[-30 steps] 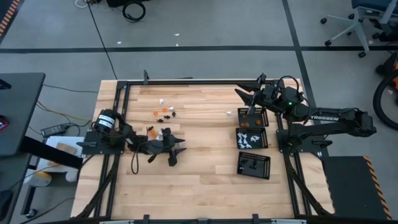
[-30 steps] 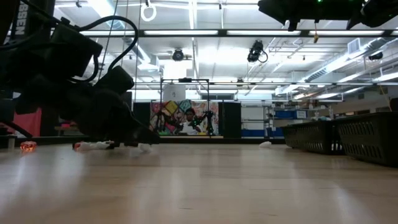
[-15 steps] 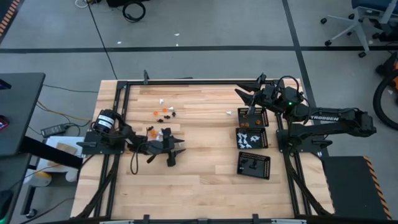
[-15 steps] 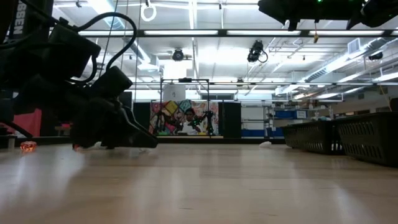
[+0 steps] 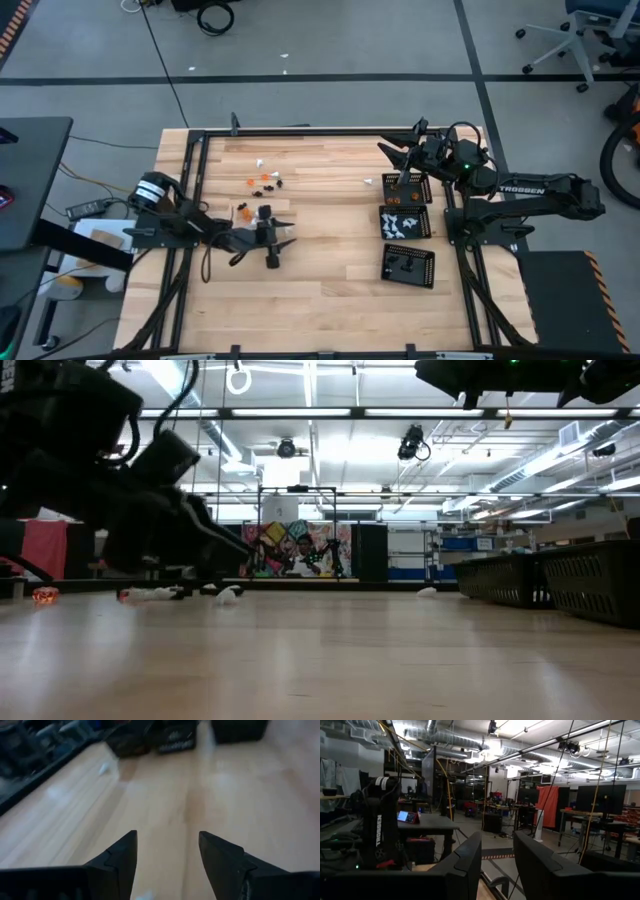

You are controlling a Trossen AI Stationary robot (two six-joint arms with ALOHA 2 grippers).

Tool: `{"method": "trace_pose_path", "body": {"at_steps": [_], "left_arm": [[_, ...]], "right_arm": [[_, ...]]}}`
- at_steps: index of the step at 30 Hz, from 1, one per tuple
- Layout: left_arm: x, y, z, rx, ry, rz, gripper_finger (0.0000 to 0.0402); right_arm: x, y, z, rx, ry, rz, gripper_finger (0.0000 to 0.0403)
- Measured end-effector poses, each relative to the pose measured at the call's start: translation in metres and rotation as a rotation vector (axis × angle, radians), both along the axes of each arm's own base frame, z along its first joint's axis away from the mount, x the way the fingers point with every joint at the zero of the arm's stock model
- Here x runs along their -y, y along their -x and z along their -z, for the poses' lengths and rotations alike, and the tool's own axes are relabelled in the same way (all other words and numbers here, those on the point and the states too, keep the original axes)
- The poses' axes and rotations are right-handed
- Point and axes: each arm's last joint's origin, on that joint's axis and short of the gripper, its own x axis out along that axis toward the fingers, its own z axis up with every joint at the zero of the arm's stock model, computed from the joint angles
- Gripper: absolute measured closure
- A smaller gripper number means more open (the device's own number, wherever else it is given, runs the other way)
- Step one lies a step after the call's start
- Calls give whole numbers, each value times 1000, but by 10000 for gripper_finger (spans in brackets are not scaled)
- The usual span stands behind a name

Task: Sort Halloween decoration
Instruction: Put the white ghost toy into the center black bin

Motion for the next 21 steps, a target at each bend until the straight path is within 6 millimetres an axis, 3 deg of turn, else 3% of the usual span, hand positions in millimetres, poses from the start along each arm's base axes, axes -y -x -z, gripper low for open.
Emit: {"method": "trace_pose_path", "body": {"at_steps": [9,21], "left_arm": [[-16,5,20,-83,209,-222,202],[-22,2,33,-84,313,-242,206]], "right_arm": [[0,0,0,5,0,0,284],[0,0,-1,6,2,0,284]]}}
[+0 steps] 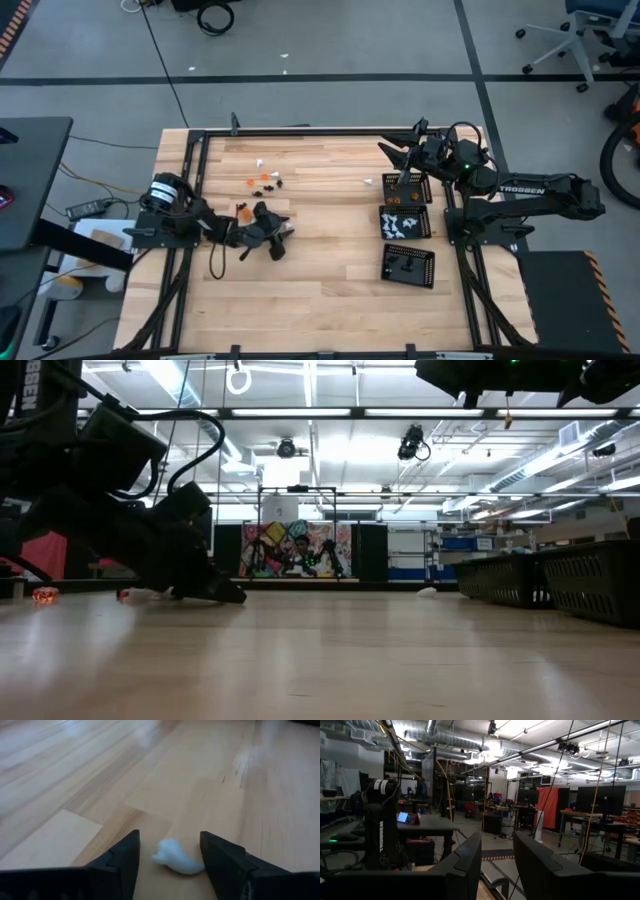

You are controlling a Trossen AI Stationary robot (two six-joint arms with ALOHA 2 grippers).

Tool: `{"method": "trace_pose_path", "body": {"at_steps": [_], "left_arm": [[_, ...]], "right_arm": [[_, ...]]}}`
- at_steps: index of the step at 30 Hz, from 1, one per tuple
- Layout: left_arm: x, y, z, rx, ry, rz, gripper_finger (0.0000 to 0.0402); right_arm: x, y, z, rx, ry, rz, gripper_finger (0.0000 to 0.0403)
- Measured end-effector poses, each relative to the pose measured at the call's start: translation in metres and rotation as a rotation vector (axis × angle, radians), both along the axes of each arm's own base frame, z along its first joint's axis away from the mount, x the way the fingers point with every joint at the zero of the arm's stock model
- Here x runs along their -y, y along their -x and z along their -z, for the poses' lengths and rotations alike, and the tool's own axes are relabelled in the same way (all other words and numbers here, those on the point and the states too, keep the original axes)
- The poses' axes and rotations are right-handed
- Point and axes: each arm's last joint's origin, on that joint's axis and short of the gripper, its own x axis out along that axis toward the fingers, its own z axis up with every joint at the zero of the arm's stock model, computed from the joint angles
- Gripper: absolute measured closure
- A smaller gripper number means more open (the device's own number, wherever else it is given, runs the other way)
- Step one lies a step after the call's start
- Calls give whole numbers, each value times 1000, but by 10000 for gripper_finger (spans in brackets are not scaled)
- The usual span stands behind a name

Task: Sort Halloween decoration
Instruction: Put the white ghost toy into the center black bin

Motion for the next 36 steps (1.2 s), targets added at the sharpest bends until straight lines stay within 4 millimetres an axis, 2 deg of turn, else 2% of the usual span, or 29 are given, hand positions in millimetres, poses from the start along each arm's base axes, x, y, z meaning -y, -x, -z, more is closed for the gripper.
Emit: {"method": "trace_pose_path", "body": {"at_steps": [5,15,24,36], "left_arm": [[0,0,0,-4,-6,14,215],[1,-2,-3,5,-57,70,281],[2,-3,-5,12,-96,116,312],[-2,-5,-6,21,-82,127,373]], "right_arm": [[0,0,0,1,0,0,284],[0,0,0,2,0,0,284],[0,0,0,1,0,0,284],[0,0,0,1,0,0,284]]}}
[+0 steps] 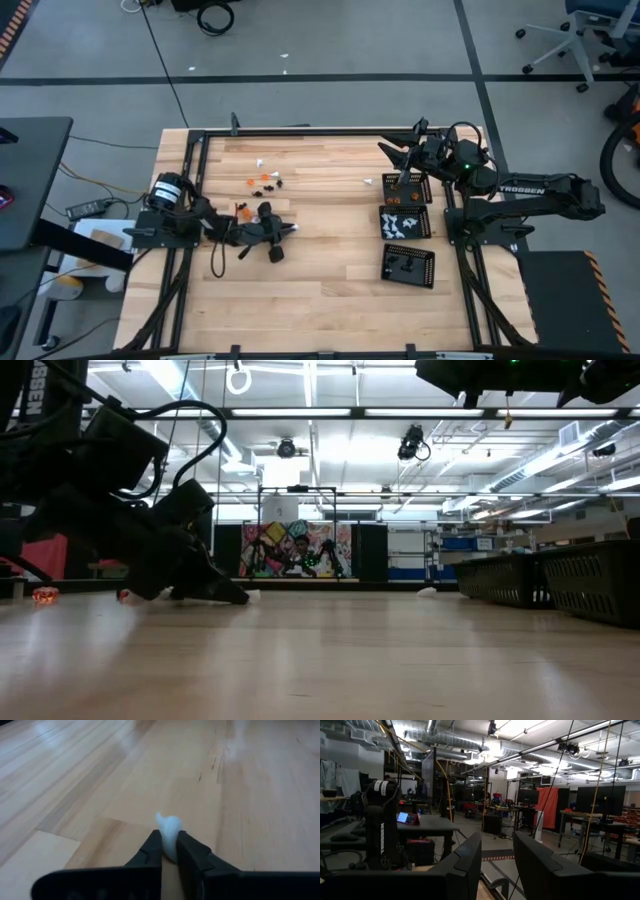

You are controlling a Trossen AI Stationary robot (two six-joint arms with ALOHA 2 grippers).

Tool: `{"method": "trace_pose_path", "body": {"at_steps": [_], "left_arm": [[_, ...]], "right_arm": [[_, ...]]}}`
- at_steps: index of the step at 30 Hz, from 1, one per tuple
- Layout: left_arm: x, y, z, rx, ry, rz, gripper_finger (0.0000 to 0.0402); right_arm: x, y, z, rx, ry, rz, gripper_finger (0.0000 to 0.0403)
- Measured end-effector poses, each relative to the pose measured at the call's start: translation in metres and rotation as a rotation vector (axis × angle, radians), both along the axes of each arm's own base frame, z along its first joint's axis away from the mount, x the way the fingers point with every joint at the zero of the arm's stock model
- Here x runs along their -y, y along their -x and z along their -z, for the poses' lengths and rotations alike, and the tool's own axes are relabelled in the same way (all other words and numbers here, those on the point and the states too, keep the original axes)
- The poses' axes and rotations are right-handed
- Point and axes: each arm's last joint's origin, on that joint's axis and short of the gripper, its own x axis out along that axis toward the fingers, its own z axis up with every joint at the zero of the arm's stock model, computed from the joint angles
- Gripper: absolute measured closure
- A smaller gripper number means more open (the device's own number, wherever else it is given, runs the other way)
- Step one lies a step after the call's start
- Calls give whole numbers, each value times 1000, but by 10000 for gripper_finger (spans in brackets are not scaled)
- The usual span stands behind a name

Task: Sort Halloween decoration
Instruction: Put the white ghost toy into the center black bin

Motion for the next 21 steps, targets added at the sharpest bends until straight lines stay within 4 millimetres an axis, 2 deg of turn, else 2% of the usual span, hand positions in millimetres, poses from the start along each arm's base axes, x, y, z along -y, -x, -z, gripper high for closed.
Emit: {"method": "trace_pose_path", "body": {"at_steps": [13,17,21], "left_arm": [[-4,-12,-16,161,8,33,388],[-8,-30,-25,191,4,85,389],[-20,-59,-36,195,-40,147,389]], "right_arm": [[0,0,0,-2,5,2,284],[0,0,0,-3,5,2,284],[0,0,0,-3,5,2,284]]}}
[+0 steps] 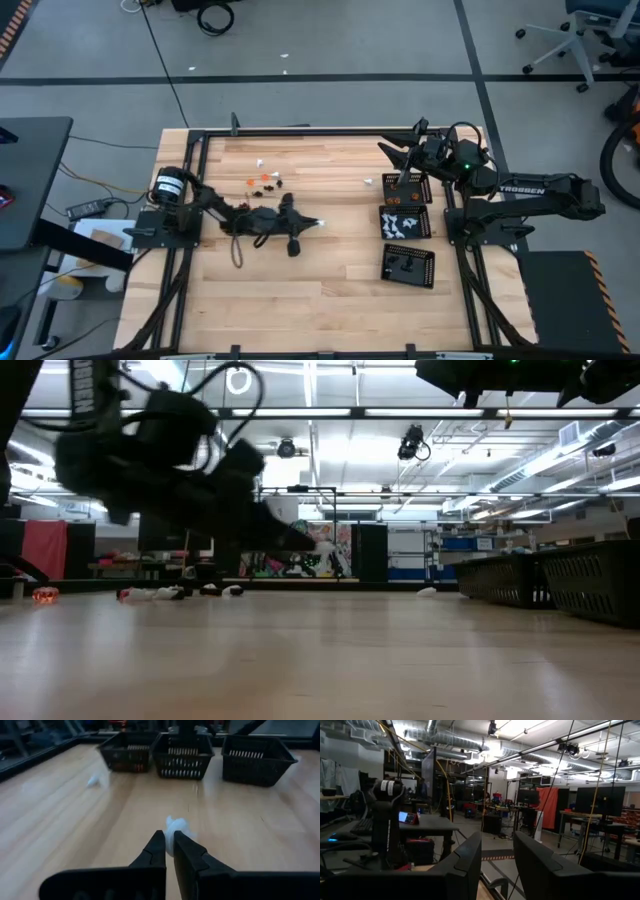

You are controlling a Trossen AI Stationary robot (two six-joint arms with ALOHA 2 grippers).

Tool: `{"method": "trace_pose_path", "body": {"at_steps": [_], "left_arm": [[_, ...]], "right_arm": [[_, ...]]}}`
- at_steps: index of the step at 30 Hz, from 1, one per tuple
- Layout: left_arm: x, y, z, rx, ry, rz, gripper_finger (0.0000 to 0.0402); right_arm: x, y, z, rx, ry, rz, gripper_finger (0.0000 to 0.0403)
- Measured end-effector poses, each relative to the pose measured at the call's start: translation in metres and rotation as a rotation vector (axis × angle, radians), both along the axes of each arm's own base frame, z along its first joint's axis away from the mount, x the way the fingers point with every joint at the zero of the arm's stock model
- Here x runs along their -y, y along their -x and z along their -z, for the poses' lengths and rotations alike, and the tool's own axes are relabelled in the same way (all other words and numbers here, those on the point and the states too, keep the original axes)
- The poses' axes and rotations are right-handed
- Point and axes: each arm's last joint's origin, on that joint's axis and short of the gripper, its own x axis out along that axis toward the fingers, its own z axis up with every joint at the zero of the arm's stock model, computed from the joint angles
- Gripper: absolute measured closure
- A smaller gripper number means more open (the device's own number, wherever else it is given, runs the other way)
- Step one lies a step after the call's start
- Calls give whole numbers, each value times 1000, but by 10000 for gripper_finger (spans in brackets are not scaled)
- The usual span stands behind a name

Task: Sort Halloween decoration
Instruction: Put the white ghost toy into the center black bin, then put the black skeleton toy into the bottom bin

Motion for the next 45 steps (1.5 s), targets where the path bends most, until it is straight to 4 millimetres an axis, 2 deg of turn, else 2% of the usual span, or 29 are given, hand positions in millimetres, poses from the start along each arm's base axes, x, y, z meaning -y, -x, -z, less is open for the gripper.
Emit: {"method": "trace_pose_path", "body": {"at_steps": [6,12,18,22,25,28,38,45], "left_arm": [[-26,-50,-8,57,-36,113,389],[-50,-111,-12,151,-29,225,389],[-60,-173,-10,175,-21,324,389],[-62,-204,-2,89,-4,347,389],[-62,-213,-1,39,9,348,388],[-62,-213,-2,42,8,347,384],[-62,-213,-7,55,2,342,329],[-57,-213,-11,98,-32,417,325]], "right_arm": [[0,1,-1,2,1,0,284],[0,1,-1,0,6,4,284],[0,1,0,-13,20,16,284],[0,3,-1,-16,20,19,284],[-1,5,-1,-23,18,20,284],[-1,6,-1,-23,18,22,284],[-1,7,-2,-21,18,22,284],[-5,8,-2,-25,15,5,284]]}}
